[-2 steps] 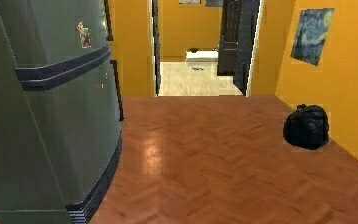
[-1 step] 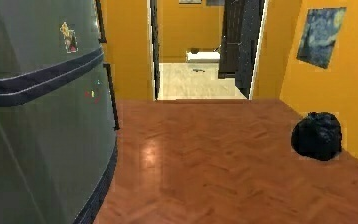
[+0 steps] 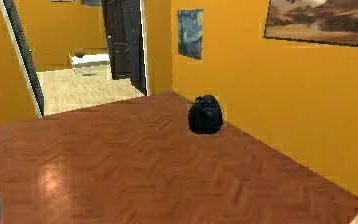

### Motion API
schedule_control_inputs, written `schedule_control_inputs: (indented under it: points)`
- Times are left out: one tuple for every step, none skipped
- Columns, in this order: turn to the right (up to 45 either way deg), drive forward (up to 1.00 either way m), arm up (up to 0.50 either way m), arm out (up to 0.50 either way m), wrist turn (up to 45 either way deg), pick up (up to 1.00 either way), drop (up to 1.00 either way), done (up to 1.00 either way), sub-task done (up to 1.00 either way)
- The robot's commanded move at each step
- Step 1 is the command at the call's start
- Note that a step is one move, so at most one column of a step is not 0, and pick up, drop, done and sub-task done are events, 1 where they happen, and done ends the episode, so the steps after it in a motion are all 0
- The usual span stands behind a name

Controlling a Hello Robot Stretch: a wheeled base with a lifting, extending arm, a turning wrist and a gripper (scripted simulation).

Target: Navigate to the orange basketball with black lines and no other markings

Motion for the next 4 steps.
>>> schedule_control_inputs:
  points:
    - [0.0, 0.20, 0.00, 0.00, 0.0, 0.00, 0.00, 0.00, 0.00]
    - [-24.0, 0.00, 0.00, 0.00, 0.0, 0.00, 0.00, 0.00, 0.00]
    - [0.0, 1.00, 0.00, 0.00, 0.0, 0.00, 0.00, 0.00, 0.00]
    - [0.0, 1.00, 0.00, 0.00, 0.0, 0.00, 0.00, 0.00, 0.00]
